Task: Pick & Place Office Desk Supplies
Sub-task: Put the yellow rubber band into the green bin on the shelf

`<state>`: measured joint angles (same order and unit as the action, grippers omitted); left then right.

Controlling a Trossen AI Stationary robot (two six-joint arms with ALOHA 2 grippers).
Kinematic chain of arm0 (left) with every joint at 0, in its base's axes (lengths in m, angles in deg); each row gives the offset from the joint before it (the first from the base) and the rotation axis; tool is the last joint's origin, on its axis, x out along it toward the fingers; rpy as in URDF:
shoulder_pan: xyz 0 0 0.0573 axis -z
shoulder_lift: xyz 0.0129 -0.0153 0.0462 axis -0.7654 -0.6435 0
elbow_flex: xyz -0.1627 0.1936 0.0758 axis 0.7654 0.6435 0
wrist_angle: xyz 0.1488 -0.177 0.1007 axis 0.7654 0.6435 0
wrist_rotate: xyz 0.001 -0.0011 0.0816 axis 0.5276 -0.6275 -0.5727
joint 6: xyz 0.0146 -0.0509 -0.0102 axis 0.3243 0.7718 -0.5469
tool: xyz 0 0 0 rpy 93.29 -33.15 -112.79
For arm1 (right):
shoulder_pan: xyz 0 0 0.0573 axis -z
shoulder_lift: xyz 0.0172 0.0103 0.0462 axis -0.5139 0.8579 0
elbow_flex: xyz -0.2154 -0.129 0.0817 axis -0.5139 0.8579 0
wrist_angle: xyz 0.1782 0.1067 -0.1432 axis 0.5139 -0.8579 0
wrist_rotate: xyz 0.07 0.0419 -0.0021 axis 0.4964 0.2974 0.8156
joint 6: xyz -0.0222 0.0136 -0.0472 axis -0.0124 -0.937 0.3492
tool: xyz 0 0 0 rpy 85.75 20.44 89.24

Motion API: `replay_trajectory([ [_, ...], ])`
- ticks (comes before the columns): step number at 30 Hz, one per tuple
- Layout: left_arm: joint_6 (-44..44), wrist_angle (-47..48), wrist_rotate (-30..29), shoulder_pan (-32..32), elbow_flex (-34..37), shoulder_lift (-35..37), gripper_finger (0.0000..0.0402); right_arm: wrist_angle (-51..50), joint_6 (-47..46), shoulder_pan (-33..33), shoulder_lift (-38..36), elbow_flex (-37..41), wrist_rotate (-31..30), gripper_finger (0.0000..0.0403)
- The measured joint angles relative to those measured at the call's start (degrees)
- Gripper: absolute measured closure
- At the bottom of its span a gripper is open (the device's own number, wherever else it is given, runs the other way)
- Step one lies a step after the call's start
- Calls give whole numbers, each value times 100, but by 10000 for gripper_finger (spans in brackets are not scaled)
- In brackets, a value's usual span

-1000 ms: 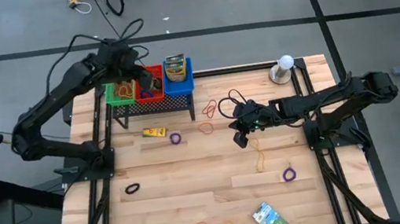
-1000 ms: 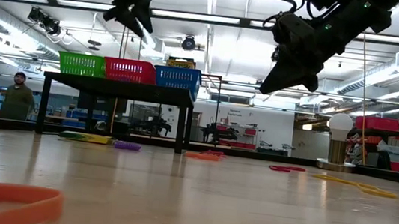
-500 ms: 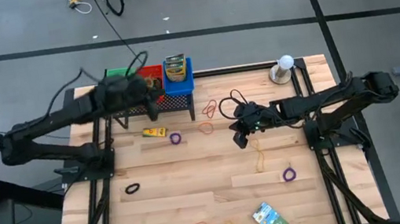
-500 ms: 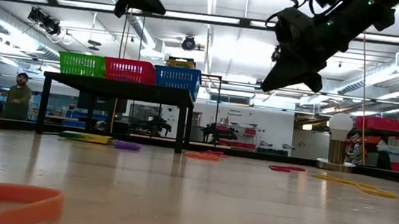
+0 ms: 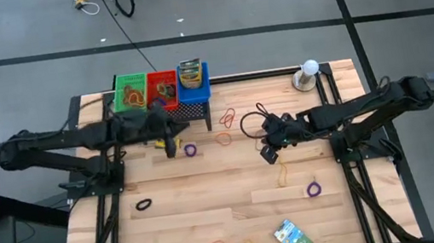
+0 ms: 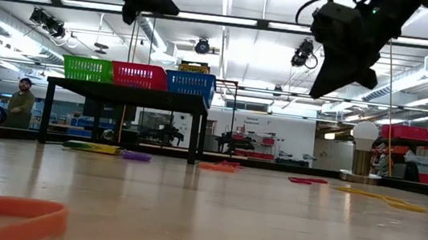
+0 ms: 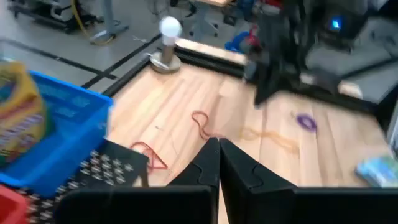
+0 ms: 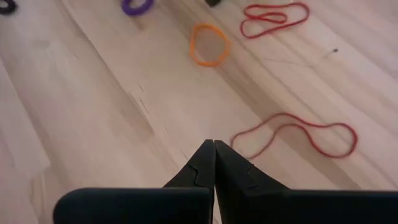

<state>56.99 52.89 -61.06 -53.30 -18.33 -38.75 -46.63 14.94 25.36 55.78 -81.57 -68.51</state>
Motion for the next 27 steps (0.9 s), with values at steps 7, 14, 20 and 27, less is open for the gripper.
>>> replay_trajectory([
  [7,1511,-1358,-30,33,831,-391,377,151,97,-136,-2,-164,-100,398],
  [14,624,-2064,-637,333,1078,-893,395,267,67,-87,-30,-252,258,398],
  [20,902,-4952,-356,378,2250,-1438,395,-878,-931,-154,-35,-771,276,398],
  [27,1097,-6186,-352,376,2575,-1992,392,-2172,-2694,-611,104,-822,318,388],
])
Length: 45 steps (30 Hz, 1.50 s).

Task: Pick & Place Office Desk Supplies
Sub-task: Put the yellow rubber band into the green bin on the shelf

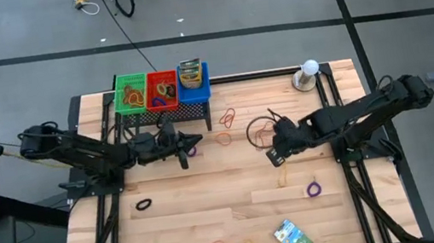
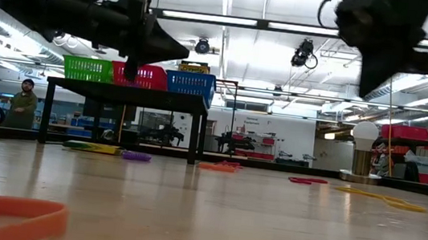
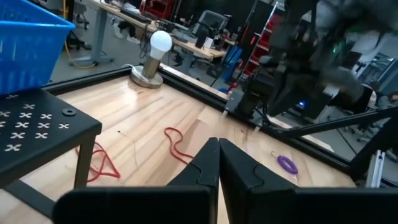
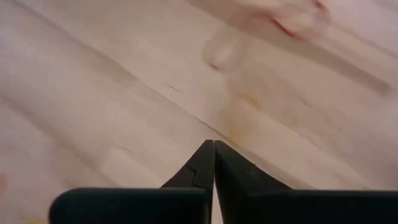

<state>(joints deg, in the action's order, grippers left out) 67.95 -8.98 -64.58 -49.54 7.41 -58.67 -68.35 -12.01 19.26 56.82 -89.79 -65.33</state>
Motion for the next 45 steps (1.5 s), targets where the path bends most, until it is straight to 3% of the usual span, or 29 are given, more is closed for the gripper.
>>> replay_trajectory([
  [4,9,9,0,0,-93,-140,392,-415,-558,-113,206,32,119,353],
  [10,13,7,-8,-11,-194,-280,391,766,-750,-65,421,763,626,300],
  [15,64,4,-4,-11,-194,-286,391,1430,-791,48,513,1271,742,282],
  [23,120,46,-4,-11,-194,-286,391,1794,-678,44,679,1682,766,299],
  [37,226,54,-5,-11,-196,-286,390,2093,-568,41,1582,1662,689,308],
  [45,514,46,-7,-7,-196,-286,390,2092,-363,42,1586,1677,607,371],
])
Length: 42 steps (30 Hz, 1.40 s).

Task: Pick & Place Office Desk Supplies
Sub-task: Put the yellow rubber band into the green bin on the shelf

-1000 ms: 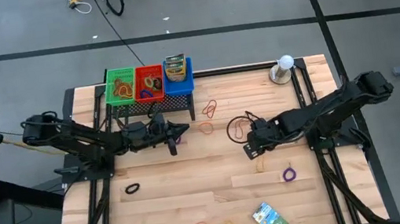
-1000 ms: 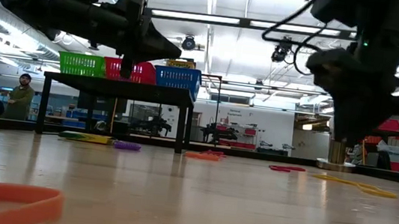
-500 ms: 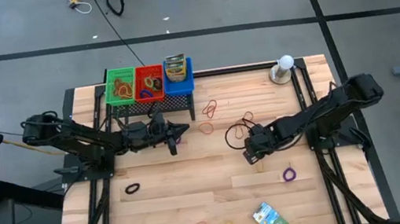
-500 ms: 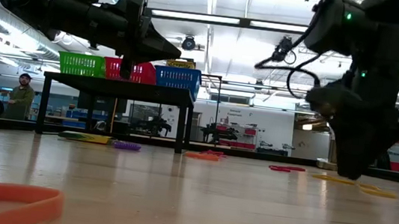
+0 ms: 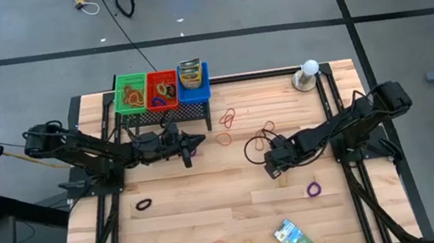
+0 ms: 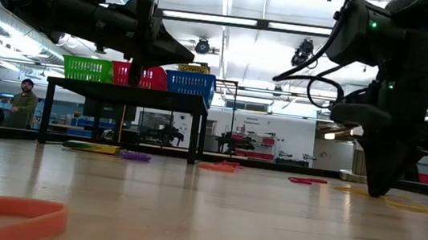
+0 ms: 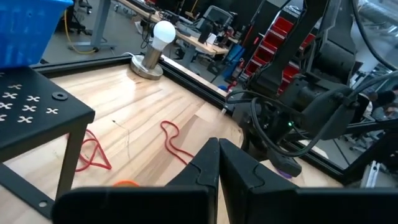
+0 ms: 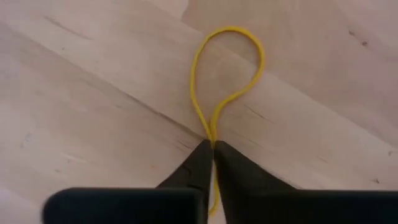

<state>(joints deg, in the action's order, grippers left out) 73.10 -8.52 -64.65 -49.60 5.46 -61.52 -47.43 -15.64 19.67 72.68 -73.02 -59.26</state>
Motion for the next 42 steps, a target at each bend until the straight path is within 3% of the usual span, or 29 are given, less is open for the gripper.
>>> replay_trajectory([
  [3,129,-2,4,0,0,0,391,72,260,3,-66,-45,-7,396],
  [10,970,26,35,-59,-4,0,384,1031,1168,3,-493,-211,-451,399],
  [20,2775,69,962,-432,-8,0,322,3028,3581,37,-595,-635,-1497,401],
  [23,2943,71,1153,-485,-77,0,302,3376,4031,166,-595,-691,-1643,401],
  [28,1413,206,1126,-302,-420,0,275,4222,4448,426,-595,-728,-1438,402],
  [34,-564,1193,816,-110,-1054,0,246,4993,4625,574,-597,-730,-1152,402],
  [42,-1593,1684,1007,-111,-1483,0,232,5253,4689,575,-597,-732,-1148,403],
])
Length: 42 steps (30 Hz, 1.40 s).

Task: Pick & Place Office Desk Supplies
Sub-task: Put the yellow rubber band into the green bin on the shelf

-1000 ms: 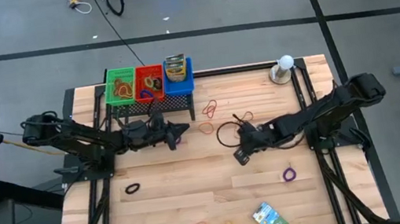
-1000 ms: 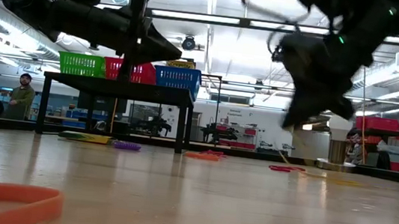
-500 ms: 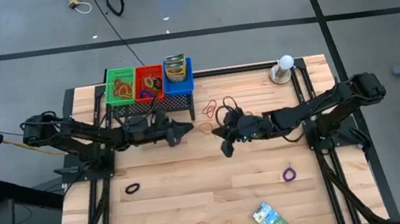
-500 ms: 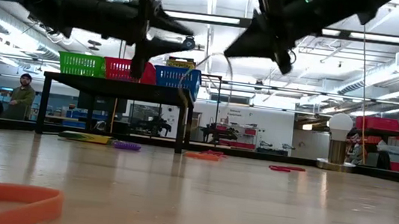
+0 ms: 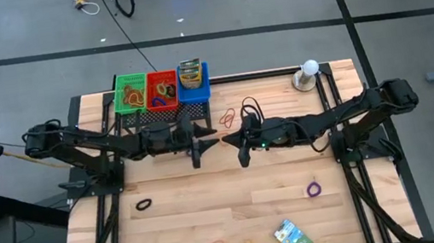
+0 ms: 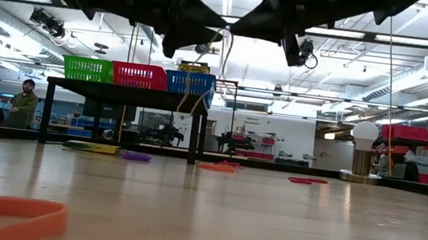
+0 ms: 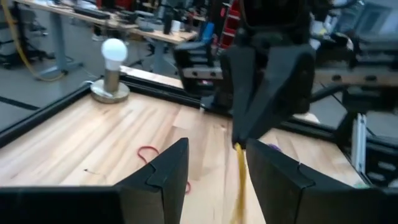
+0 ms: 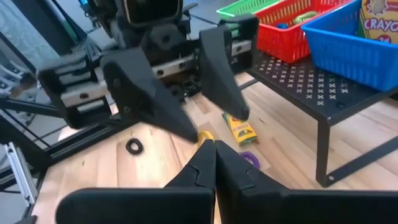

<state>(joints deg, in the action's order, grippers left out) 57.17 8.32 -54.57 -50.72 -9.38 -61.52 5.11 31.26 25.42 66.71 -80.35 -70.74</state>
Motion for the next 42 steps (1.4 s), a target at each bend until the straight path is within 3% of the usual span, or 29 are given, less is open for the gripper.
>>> replay_trajectory([
  [12,-19,187,68,-2,-10,0,242,324,0,0,-4,-1,-35,403],
  [16,20,183,15,0,-10,0,279,470,24,0,-4,-2,-35,403],
  [23,40,172,4,-11,-3,130,387,485,24,0,-4,-2,-39,401],
  [26,151,357,-25,-86,-3,365,394,487,-15,0,-4,-2,-47,386],
  [32,234,1643,-574,-257,-6,1275,396,456,-162,0,-4,-2,-52,335],
  [35,340,2663,-948,-353,-184,1895,397,423,-120,0,-4,-2,-52,329],
  [42,378,5825,-2193,-801,-1614,2831,397,309,56,0,-4,-2,-50,392],
])
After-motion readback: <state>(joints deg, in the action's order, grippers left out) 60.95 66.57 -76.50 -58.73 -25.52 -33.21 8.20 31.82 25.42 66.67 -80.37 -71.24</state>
